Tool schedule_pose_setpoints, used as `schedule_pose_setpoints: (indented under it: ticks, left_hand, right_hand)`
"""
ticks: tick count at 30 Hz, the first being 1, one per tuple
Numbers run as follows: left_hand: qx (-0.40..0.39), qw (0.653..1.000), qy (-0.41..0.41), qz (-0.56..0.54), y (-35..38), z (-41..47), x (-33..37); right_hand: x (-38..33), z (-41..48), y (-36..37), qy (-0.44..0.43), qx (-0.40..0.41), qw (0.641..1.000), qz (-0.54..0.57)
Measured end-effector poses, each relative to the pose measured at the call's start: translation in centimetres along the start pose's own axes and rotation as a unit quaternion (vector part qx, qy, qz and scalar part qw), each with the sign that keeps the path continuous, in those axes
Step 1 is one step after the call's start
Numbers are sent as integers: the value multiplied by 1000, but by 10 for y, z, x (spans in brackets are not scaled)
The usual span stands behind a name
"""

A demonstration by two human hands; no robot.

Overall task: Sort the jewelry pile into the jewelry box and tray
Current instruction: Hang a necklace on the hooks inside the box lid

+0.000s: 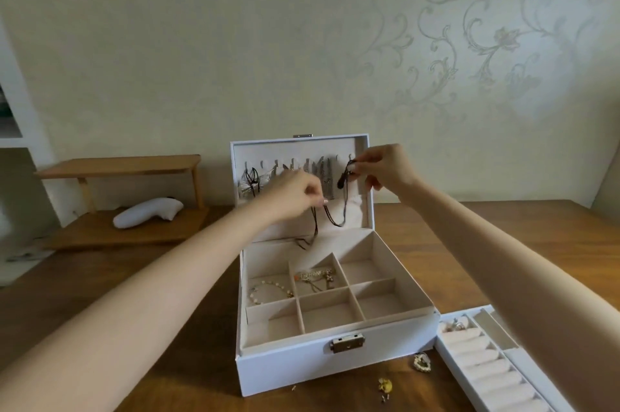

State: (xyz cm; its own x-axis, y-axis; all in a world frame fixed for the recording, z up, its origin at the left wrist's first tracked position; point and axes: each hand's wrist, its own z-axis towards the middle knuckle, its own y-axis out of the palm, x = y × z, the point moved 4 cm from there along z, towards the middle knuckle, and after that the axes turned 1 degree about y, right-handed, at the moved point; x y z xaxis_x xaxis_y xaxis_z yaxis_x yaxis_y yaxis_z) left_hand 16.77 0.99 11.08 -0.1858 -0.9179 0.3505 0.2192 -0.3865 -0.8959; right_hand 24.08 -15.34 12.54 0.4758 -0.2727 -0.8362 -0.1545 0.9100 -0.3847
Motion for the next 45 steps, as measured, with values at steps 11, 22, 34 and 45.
schedule_pose_setpoints:
  ticks: [11, 22, 34, 45]
  left_hand:
    - [-52, 995, 16, 81, 22, -1, 9]
    - [108, 990, -12, -92, -6, 14, 2]
    - [257, 933, -24, -252, -64, 27, 21]
    - [-26, 998, -8, 54, 25, 14, 9]
  right_hand:
    - [14, 14, 10, 75, 22, 984, -162]
    - [-7, 4, 12, 10, -52, 996, -76]
    - [-21, 11, 9, -20, -52, 997, -57]
    - [22, -10, 22, 28, -89, 919, -383]
